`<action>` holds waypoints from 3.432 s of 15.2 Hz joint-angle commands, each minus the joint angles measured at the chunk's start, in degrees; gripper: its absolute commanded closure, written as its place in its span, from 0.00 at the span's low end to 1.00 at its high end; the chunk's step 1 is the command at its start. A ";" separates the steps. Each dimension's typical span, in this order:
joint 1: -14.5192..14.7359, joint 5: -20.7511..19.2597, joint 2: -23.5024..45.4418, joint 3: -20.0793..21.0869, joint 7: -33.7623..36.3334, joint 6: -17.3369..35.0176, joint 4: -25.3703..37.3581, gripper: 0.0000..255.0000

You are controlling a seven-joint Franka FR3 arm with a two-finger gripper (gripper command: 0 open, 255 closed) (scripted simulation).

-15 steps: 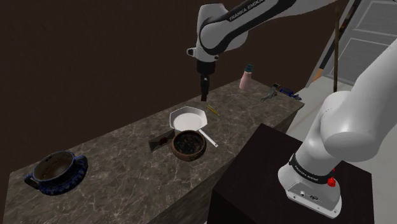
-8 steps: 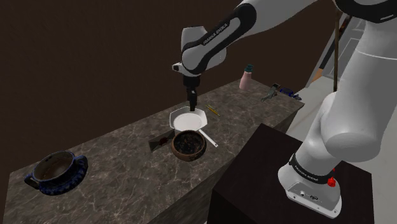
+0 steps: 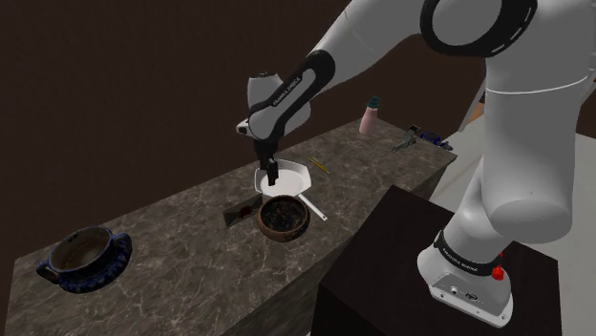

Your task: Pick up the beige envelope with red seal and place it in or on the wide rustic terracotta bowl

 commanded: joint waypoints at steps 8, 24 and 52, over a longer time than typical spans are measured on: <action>2.01 -3.90 18.93 2.48 -7.30 4.01 15.40 0.00; 2.30 -4.17 24.80 2.51 -7.56 7.19 18.11 0.00; 2.15 -4.05 13.48 2.66 -7.41 -0.85 14.82 1.00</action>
